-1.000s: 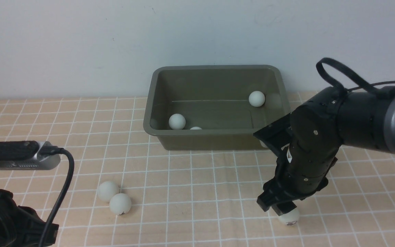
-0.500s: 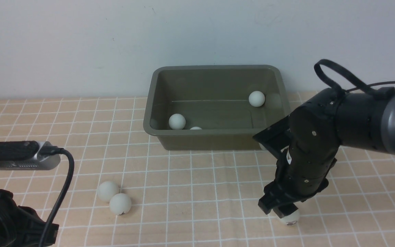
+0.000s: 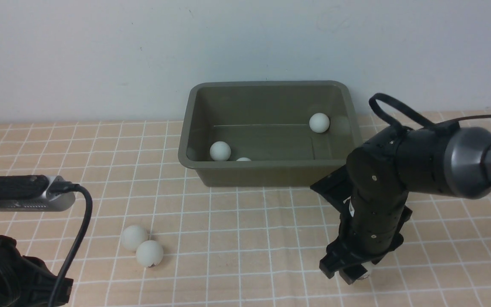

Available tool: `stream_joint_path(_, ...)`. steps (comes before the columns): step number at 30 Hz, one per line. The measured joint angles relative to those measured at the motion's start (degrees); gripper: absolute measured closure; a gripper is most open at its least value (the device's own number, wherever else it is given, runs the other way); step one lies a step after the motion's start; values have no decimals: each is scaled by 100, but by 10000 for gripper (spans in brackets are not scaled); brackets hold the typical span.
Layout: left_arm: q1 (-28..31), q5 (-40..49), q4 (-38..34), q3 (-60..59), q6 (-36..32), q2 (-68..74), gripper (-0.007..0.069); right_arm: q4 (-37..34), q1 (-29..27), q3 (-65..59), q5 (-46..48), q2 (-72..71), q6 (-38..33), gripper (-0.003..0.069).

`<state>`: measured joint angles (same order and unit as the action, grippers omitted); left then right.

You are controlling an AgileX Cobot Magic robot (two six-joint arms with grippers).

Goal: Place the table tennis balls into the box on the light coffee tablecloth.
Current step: 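Reach for and grasp a ping pong ball on the table, then release the ping pong ball into the bin and lift the gripper away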

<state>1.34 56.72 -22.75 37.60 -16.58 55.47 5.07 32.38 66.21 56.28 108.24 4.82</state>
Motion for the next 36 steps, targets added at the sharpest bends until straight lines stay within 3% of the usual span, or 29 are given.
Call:
stream_joint_path(4, 0, 0, 0, 0, 0, 0, 693, 0, 0, 0, -13, 32, 0, 288)
stream_joint_path(15, 0, 0, 0, 0, 0, 0, 693, -57, 0, 284, 252, 32, -77, 290)
stream_joint_path(26, 0, 0, 0, 0, 0, 0, 693, -1184, 0, 2248, 885, 32, -1013, 290)
stream_joint_path(36, 0, 0, 0, 0, 0, 0, 693, -258, -150, 3323, -129, 123, -1069, 290)
